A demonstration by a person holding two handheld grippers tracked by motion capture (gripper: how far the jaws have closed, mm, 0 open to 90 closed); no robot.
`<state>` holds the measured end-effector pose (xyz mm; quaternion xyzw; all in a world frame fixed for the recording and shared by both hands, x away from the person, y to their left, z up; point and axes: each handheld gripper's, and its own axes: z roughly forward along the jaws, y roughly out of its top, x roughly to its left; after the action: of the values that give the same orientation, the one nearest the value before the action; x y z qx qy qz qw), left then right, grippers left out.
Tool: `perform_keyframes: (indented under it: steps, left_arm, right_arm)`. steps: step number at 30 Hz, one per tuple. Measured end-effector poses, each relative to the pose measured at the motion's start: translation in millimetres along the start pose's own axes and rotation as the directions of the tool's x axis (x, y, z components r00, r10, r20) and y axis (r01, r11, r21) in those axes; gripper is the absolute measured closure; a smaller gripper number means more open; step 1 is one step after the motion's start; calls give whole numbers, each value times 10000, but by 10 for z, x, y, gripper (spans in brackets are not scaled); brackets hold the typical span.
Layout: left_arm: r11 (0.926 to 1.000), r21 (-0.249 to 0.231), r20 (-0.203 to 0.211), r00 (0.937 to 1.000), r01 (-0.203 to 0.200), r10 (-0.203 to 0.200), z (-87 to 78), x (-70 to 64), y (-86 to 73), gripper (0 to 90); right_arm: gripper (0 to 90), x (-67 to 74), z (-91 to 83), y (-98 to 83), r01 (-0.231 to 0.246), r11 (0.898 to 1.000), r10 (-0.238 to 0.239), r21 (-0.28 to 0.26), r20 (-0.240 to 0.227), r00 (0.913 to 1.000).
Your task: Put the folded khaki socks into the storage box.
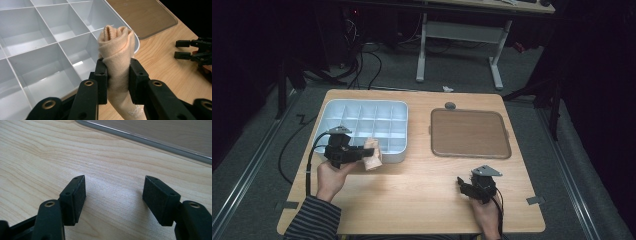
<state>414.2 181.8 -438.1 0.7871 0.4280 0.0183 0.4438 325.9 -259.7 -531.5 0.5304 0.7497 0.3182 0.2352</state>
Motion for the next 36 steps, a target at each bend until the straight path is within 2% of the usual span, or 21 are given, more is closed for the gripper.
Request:
perform_keyframes:
  steps: [8,10,11,14,22,25,36]
  left_arm:
    - [10000,-46,-217,9997,-86,85,-61,33,57,726]
    - [9998,-47,-433,9989,-191,189,-73,36,77,724]
    - [9999,-123,-291,9996,-67,63,-83,51,84,723]
    - [9999,-45,-461,9989,-100,98,-94,82,108,723]
    - [9998,-133,-257,9995,176,-179,-96,171,200,723]
    - [10000,93,-626,9980,-18,24,-75,178,224,723]
    - [9996,163,-544,9983,234,-225,-45,283,301,723]
  right_arm:
    - [353,1,0,0,-8,10000,8,1,-1,10000]
    - [352,1,0,0,-12,10000,12,1,-2,10000]
    - [353,1,0,0,-11,10000,11,1,-2,10000]
    - [352,2,0,0,-12,10000,12,1,-3,10000]
    - [349,3,1,1,1,10000,-1,1,-6,10000]
    - [349,2,1,0,12,10000,-12,5,-9,10000]
    - [348,3,1,1,-4,10000,4,4,-10,10000]
